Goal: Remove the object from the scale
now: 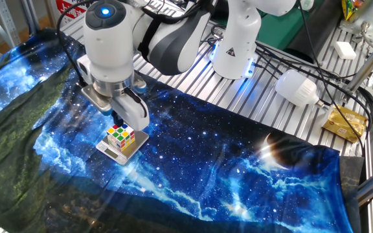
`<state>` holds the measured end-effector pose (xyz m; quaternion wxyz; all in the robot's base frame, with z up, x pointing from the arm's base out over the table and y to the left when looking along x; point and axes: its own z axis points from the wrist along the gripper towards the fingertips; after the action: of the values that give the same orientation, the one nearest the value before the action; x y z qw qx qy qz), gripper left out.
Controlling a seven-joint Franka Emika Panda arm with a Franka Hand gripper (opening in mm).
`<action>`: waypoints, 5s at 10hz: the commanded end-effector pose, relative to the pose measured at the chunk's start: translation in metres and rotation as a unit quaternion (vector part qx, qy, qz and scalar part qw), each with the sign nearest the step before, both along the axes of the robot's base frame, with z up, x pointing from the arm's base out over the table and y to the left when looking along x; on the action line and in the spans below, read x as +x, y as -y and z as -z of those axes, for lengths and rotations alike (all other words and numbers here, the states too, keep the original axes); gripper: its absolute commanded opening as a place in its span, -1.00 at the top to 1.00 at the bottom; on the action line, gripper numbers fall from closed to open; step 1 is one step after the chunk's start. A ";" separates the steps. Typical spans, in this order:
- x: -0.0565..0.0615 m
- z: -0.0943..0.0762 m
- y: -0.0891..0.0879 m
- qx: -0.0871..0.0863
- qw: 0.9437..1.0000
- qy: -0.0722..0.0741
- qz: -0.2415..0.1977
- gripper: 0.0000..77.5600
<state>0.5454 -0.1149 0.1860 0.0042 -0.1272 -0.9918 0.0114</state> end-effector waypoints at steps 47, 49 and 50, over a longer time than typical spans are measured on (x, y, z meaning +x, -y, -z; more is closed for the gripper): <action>-0.017 0.045 0.012 0.000 0.999 -0.006 -0.043 -0.99; -0.017 0.045 0.012 0.000 0.999 -0.006 -0.043 -0.99; -0.017 0.045 0.012 0.000 0.999 -0.006 -0.043 -0.99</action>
<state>0.5278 -0.1264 0.1396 0.0140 -0.0833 -0.9963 0.0131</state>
